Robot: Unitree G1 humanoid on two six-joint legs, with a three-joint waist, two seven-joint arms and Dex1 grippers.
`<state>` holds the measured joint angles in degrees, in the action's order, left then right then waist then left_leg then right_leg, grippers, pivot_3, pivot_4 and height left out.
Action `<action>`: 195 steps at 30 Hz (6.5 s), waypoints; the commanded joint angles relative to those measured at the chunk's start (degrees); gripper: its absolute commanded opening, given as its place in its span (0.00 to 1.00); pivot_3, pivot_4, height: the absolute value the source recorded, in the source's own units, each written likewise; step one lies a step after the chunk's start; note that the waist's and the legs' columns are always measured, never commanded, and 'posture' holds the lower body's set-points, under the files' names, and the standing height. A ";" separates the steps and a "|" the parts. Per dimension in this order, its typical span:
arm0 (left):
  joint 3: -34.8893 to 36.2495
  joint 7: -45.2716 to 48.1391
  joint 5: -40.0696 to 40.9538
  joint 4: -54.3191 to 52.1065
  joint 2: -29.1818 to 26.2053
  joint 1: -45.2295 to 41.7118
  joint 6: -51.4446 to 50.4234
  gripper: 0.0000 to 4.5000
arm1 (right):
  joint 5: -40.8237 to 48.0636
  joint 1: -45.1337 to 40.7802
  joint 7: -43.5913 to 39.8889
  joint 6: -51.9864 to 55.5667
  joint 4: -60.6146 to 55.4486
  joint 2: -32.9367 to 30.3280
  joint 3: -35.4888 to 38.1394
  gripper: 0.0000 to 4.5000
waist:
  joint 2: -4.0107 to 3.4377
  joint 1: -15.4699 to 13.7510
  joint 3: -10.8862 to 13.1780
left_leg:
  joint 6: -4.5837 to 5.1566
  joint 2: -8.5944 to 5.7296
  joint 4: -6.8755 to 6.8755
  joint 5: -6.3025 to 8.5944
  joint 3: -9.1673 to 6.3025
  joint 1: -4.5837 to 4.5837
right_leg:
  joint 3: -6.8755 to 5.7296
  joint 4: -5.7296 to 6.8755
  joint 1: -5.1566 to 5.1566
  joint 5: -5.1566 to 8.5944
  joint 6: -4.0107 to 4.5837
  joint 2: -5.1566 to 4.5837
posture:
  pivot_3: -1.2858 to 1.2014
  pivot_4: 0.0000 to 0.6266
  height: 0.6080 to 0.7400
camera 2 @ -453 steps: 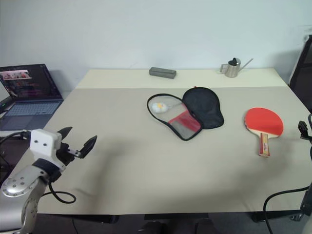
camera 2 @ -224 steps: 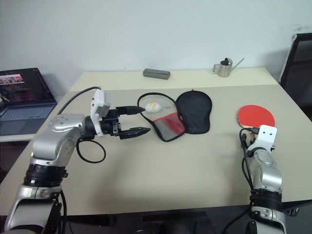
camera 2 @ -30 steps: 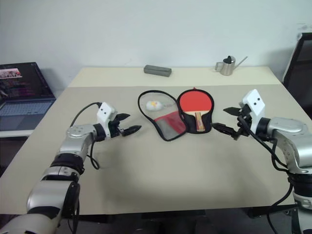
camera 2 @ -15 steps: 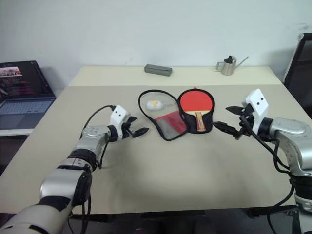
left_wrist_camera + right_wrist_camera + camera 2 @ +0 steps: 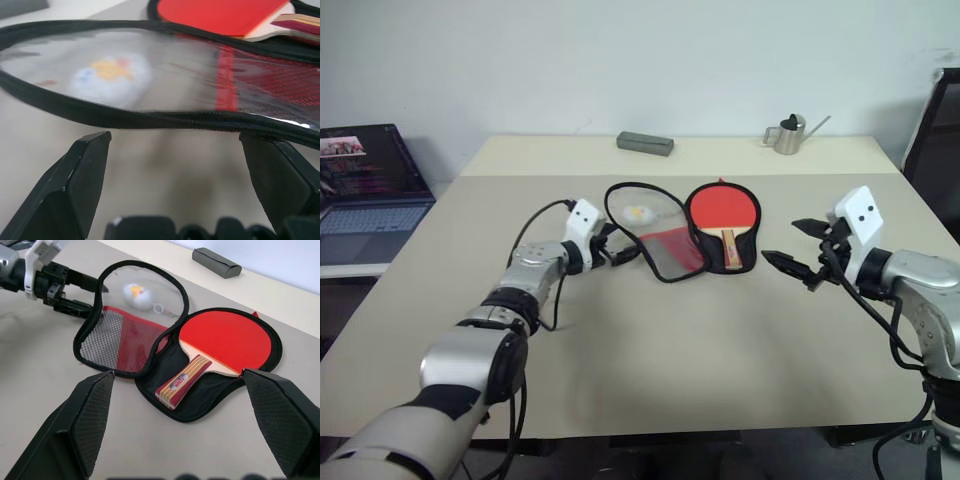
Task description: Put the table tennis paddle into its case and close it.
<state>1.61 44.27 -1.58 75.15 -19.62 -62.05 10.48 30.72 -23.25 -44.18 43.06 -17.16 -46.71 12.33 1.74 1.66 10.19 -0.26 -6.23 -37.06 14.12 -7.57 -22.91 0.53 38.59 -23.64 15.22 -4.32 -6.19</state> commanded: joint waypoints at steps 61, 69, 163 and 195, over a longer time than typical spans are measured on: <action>7.16 19.45 18.65 -56.84 -2.08 17.23 -23.52 1.00 | -9.35 -22.01 25.05 -6.37 34.62 21.91 -6.06 0.99 | 0.06 0.52 0.03 | -0.20 0.00 -0.13 -0.14 0.08 0.06 | 0.28 0.27 -0.13 -0.06 -0.02 0.04 | 0.52 0.24 1.00; 6.52 15.15 20.85 -63.38 -3.94 19.77 -27.42 1.00 | -15.46 -32.47 26.57 -18.31 59.66 26.82 -6.20 0.99 | 0.04 0.70 0.02 | -0.27 0.01 -0.12 -0.18 0.10 0.07 | 0.28 0.31 -0.15 -0.10 0.05 0.06 | 0.52 0.24 1.00; 3.51 19.55 31.78 -79.01 -18.19 32.95 -40.34 1.00 | -17.81 -29.14 25.52 -4.55 49.20 34.59 -1.95 0.11 | -0.07 2.48 -0.05 | -0.40 0.86 0.08 -0.13 0.32 0.26 | 0.45 0.28 -0.24 -0.27 0.50 0.90 | 0.52 0.24 1.00; 2.28 19.11 30.88 -78.03 -17.86 32.33 -38.54 1.00 | -21.95 -30.07 24.83 -18.70 66.97 33.40 -5.83 0.69 | -0.07 2.65 -0.05 | -0.40 0.93 0.08 -0.13 0.36 0.52 | 0.46 0.28 0.00 -0.36 0.64 0.99 | 0.52 0.24 1.00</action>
<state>3.61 63.25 29.07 -1.99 -37.34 -28.92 -29.34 9.65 -52.61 -19.19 25.20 48.34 -13.76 7.42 1.67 4.32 10.14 -0.66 -5.28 -36.98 13.98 -7.21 -22.34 0.99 38.87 -23.59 14.85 -3.67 -5.19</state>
